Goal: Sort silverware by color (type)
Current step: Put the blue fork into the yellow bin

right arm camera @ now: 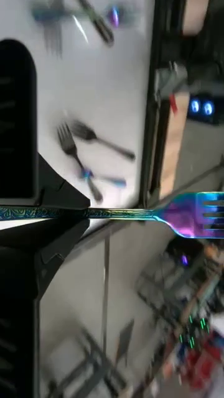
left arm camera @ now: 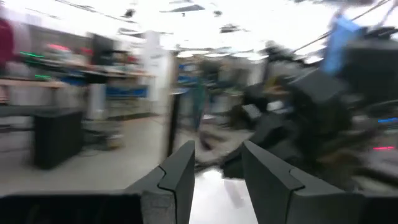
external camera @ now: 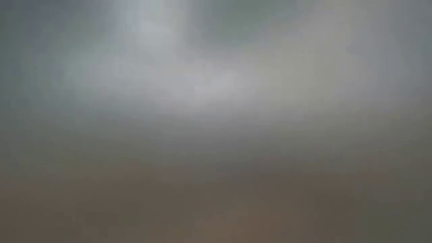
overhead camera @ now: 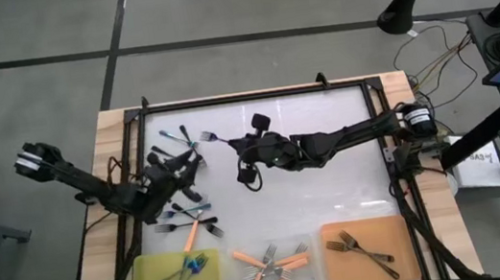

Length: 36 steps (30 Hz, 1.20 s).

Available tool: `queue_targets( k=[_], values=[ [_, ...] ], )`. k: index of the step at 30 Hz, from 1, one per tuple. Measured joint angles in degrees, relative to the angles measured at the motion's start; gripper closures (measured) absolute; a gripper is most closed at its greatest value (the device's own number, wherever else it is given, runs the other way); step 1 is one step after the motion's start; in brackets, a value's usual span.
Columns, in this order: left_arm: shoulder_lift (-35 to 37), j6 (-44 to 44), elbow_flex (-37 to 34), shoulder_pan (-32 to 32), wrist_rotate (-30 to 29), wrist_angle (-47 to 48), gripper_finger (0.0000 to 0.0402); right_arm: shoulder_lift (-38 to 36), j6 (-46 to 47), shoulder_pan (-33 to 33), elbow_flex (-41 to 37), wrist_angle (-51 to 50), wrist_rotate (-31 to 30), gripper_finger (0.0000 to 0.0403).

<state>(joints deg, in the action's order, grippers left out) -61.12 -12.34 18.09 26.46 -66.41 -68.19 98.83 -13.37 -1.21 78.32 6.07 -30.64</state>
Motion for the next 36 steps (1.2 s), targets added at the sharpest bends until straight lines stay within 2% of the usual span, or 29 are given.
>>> queue_targets(
  k=[2,3,11,16,20,23,36],
  values=[
    [-1.08,-2.63,1.24,-0.06,-4.66,-0.02,0.0288,0.35,-0.80,0.00,0.00,1.62,-1.84,0.0390],
    [-1.48,-3.17,1.52,-0.11,-4.93,-0.13,0.0288,0.37,-1.07,0.00,0.00,1.65,-2.52,0.0390],
    [-2.56,-3.24,1.57,-2.15,-2.85,-2.33,0.0288,0.63,-3.31,-0.31,0.00,4.27,-0.79,0.0390],
    [-2.56,-3.03,2.12,-4.34,2.39,-3.21,0.0288,0.63,-4.31,-0.84,0.00,5.55,-0.43,0.0390],
    [-2.68,-3.56,3.77,-5.64,3.81,-3.35,0.0288,0.63,-4.48,-1.01,0.00,5.44,-0.43,0.0390],
    [-2.90,-3.66,4.85,-6.23,7.73,-3.33,0.0288,0.63,-4.73,-1.03,0.00,5.47,-0.43,0.0390],
    [-5.46,-3.78,5.53,-7.46,7.39,-6.42,0.0297,0.63,-8.69,-1.68,0.00,6.62,-0.45,0.0390]
  ],
)
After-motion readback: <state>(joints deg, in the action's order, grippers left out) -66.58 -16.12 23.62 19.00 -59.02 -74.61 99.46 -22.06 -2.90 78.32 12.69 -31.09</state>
